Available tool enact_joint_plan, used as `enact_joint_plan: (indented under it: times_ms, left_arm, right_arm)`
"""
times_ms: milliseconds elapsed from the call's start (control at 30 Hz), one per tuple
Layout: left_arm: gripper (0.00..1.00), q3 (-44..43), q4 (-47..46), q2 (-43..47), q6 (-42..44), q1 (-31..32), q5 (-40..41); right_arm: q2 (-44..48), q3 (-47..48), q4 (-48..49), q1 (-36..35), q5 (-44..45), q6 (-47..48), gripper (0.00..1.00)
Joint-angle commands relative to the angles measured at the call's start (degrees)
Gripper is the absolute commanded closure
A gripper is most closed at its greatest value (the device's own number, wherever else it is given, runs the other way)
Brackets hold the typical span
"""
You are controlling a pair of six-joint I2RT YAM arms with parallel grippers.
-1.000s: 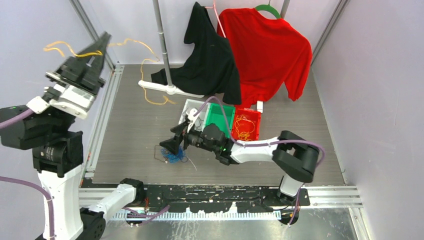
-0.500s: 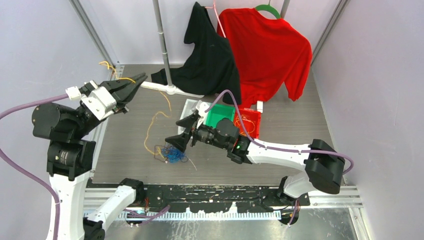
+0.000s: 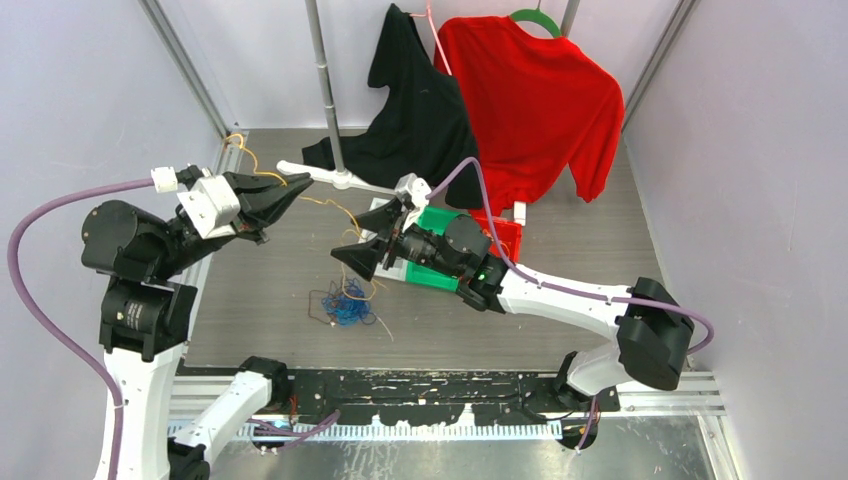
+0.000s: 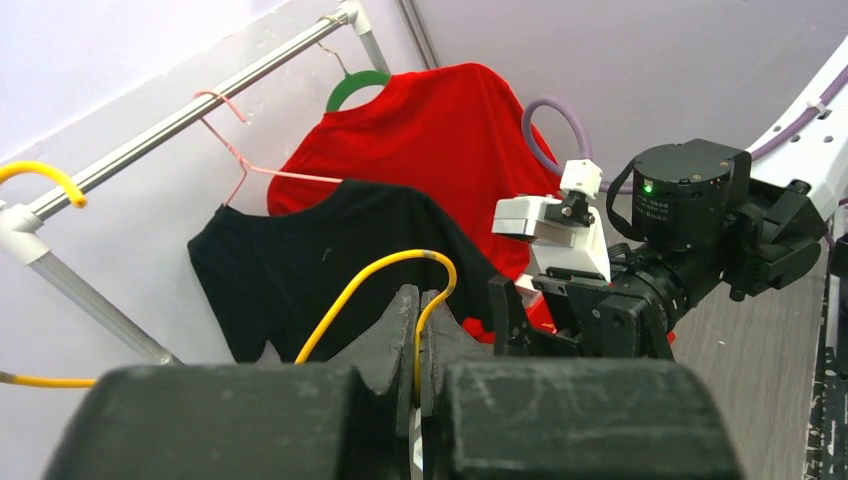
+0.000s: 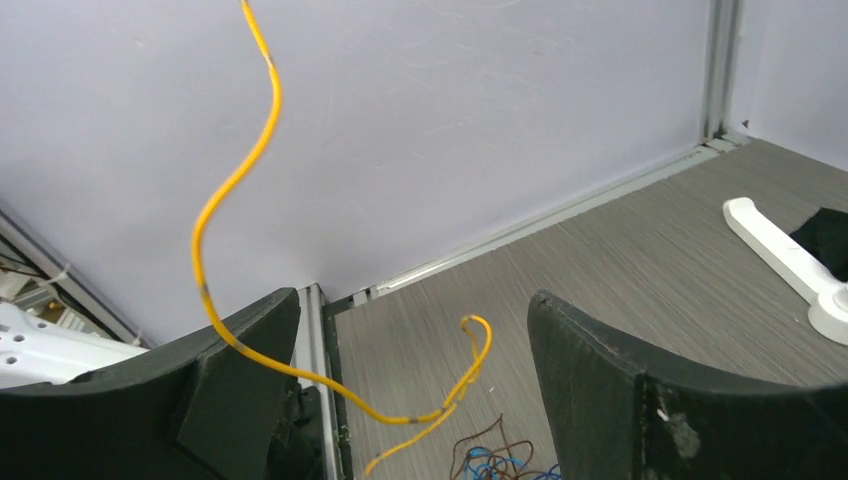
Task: Untangle the cables
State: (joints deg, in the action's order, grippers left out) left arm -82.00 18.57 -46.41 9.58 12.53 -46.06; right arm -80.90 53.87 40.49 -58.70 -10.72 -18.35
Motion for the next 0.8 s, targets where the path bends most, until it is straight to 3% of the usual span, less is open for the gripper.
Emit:
enact_joint_plan:
  times_ms: [0,100,233,300,500,767]
  left_arm:
    - [1.00,-0.30,-0.28,0.29,-1.45,0.21,-1.30]
    - [1.00,-0.53,-0.22,0.11,-1.96,0.19,-1.38]
    - [1.00,-0.32,0.62,0.31,-2.09,0.17,-1.31]
    - [1.00,0.15,1.14,0.71,-1.82,0.20,-1.14]
    - [1.00,4.35,5.70,2.70,-0.01,0.21,-1.44]
    - [1.00,10.66,19.93,2.94,5.86,0.16,-9.58]
  right_arm:
    - [-0.29,3.49,4.11,0.02,-3.81,-0.29,0.14]
    - [-0.58,3.95,3.90,0.23,-3.52,-0.23,0.27]
    - [-0.47,4.33,3.71,0.66,-4.13,-0.90,0.77]
    - [0.32,3.68,3.98,0.84,-3.09,-1.31,0.97]
    - [4.03,2.37,3.89,3.50,-0.81,-8.44,0.99]
    - [5.67,2.38,9.38,6.25,-1.94,-19.86,0.99]
